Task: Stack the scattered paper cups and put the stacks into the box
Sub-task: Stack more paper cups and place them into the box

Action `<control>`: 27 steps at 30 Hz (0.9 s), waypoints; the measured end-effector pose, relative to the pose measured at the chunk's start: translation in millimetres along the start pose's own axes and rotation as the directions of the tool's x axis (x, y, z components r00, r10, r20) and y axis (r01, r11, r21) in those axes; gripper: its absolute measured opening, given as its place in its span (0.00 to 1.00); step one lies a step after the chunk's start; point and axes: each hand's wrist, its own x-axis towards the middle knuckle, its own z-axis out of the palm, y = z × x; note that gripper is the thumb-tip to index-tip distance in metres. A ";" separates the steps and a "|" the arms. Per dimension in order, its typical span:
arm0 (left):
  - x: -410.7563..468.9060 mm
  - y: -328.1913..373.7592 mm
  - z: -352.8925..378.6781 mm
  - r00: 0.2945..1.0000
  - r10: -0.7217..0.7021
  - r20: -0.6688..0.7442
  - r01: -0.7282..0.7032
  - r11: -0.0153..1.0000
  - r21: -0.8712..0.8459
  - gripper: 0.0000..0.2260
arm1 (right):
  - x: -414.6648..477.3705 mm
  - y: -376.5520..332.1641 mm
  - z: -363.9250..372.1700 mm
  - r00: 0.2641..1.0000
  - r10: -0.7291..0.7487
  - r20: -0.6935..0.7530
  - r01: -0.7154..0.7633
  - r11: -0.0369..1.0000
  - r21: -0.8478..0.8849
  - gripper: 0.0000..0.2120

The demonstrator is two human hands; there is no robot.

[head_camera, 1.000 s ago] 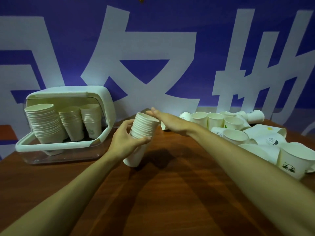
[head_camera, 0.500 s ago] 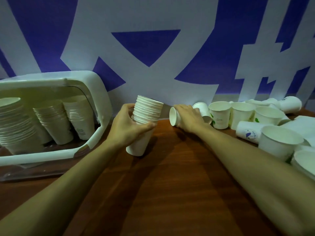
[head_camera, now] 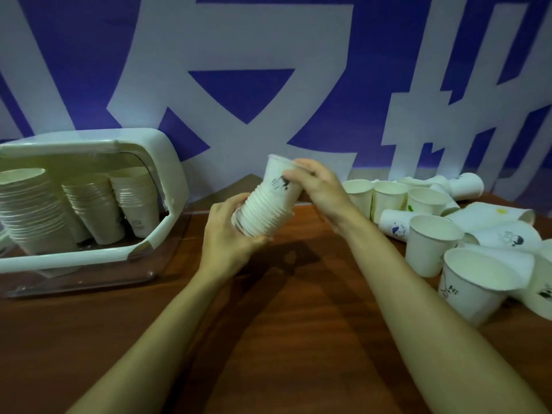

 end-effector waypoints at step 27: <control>6.3 18.0 2.8 0.989 -0.027 0.147 0.062 0.969 -0.237 0.31 | 15.5 38.9 -57.1 0.933 -0.295 -0.208 0.048 0.673 -0.738 0.08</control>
